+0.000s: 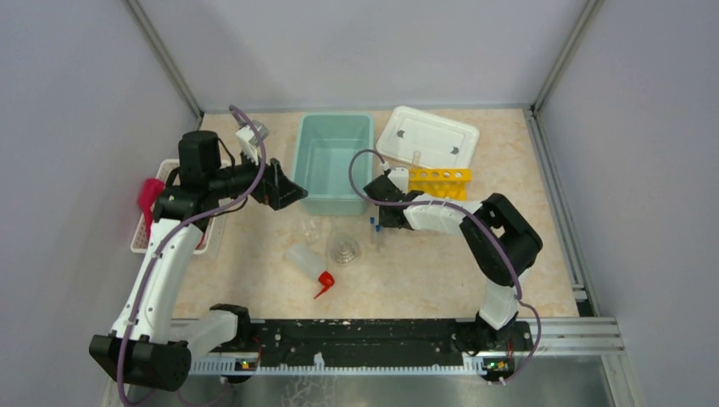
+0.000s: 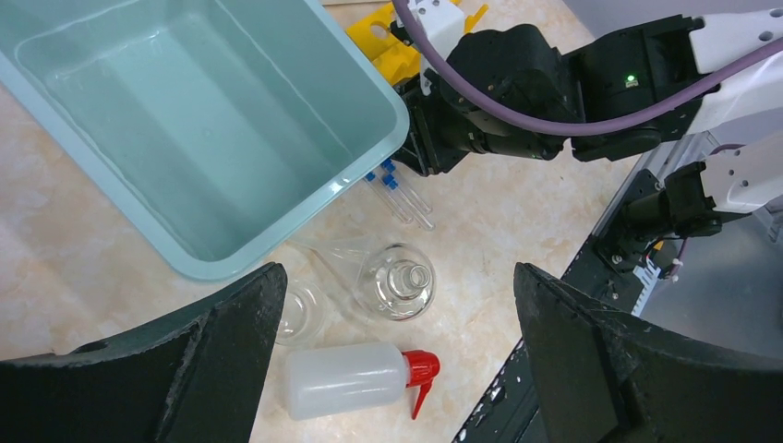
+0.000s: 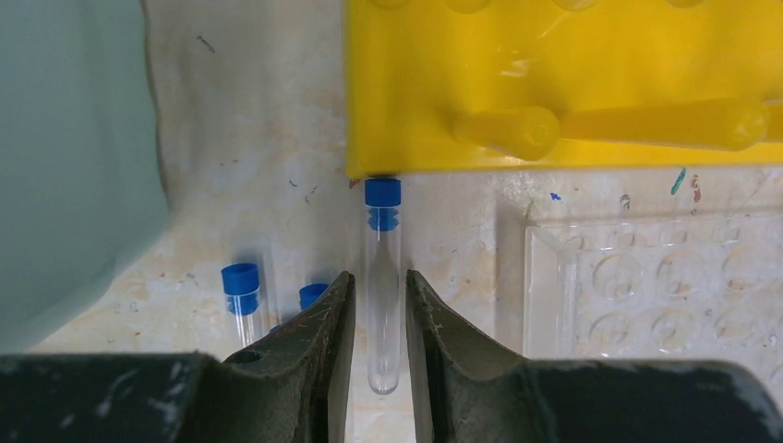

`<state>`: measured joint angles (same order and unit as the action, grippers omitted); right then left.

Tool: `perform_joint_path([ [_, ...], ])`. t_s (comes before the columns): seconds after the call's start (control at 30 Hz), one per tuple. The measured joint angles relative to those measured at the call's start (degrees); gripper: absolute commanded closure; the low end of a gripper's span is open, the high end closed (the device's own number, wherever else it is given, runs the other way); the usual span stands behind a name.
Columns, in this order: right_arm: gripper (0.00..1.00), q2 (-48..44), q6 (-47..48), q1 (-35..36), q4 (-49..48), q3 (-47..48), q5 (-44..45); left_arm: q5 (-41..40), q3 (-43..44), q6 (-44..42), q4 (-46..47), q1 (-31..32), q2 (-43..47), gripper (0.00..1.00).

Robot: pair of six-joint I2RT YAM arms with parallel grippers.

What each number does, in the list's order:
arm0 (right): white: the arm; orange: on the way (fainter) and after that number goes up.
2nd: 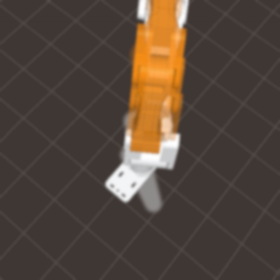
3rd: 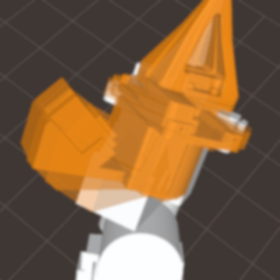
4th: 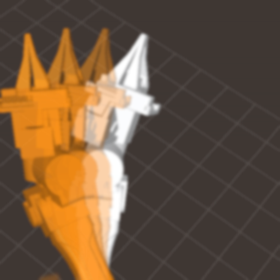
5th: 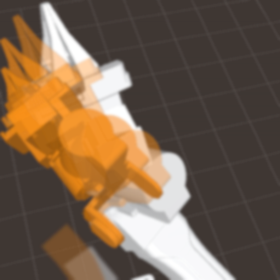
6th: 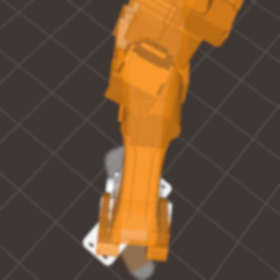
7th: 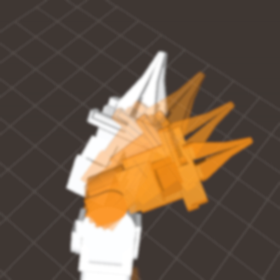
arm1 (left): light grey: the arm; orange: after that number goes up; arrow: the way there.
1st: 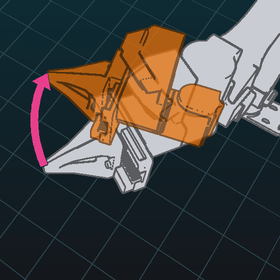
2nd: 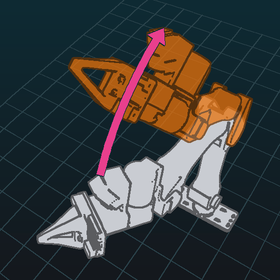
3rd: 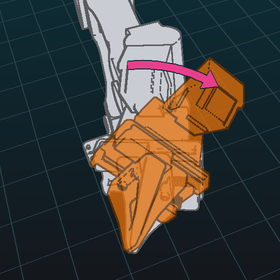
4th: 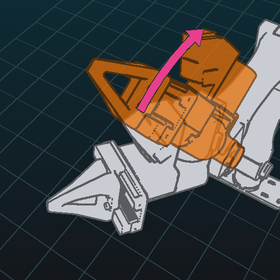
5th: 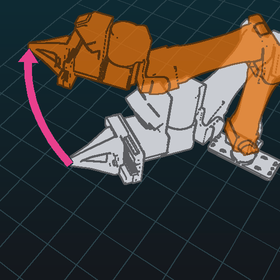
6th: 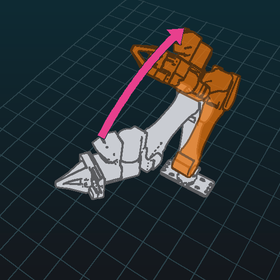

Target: Organize the chemistry lab equipment

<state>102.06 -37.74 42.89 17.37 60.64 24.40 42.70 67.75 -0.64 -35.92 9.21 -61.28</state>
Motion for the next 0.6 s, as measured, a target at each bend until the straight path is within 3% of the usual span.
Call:
perform_joint_path([
  [0.2, 0.75, 0.85, -0.15, -0.44, -0.24, 0.04, -0.31, 0.28, 0.79, 0.02, -0.15, 0.00, 0.00, 0.01],
  [0.4, 0.93, 0.74, -0.96, -0.81, -0.07, 0.02, -0.35, 0.90, 1.29, 0.02, -0.15, 0.00, 0.00, 0.01],
  [0.6, 0.97, -5.66, -1.79, -0.04, 1.86, -2.93, -0.52, 1.77, 1.75, 0.02, -0.28, 0.00, 0.04, 0.01],
])
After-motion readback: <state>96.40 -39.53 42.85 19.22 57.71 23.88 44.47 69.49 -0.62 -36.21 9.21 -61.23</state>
